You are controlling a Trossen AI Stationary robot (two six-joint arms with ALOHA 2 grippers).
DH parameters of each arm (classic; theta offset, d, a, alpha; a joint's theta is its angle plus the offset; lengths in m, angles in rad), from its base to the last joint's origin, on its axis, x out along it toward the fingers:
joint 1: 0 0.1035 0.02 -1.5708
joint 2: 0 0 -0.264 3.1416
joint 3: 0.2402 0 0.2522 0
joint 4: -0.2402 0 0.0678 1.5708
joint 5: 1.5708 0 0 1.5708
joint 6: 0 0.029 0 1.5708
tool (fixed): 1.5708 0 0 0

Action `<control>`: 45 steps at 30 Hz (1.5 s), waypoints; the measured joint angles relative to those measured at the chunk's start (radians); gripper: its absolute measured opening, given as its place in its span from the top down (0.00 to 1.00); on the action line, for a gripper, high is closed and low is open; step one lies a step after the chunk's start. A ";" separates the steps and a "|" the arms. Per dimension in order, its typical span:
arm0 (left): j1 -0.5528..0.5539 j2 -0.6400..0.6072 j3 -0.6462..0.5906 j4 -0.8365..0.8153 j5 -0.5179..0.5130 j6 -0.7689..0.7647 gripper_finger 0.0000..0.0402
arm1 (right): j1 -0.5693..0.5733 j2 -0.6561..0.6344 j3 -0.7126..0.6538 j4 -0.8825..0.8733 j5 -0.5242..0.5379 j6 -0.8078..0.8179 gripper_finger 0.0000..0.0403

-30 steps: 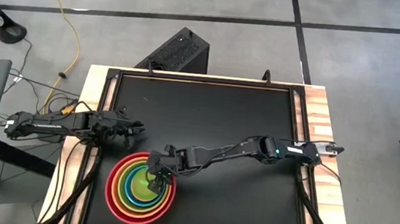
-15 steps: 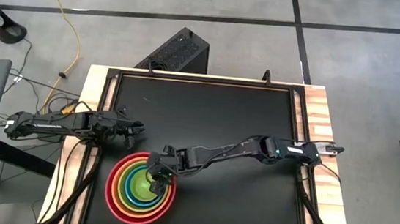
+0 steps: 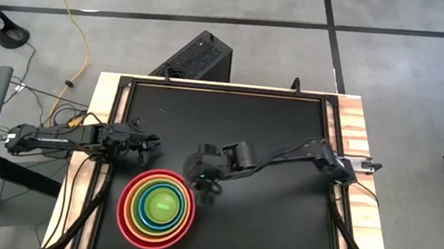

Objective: Nest bowls inside each other
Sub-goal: Return to home position

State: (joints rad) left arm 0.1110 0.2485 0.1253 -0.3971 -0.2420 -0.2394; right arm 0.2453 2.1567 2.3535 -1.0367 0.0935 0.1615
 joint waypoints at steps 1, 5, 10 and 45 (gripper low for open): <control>0.000 0.000 0.000 0.000 0.000 0.000 0.78 | 0.000 -0.018 0.000 -0.043 0.033 -0.012 0.65; 0.000 0.000 0.000 0.000 0.000 0.000 0.78 | -0.002 -0.091 -0.023 -0.257 0.162 -0.030 0.68; 0.000 0.000 0.000 0.000 0.000 0.000 0.78 | -0.007 -0.273 -0.233 -0.339 0.244 -0.007 0.72; 0.000 0.000 0.000 0.000 0.000 0.000 0.78 | -0.099 -1.786 -2.259 1.212 0.088 0.013 0.76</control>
State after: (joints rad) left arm 0.1111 0.2485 0.1253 -0.3969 -0.2420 -0.2398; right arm 0.1467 0.3704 0.0943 0.1757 0.1813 0.1749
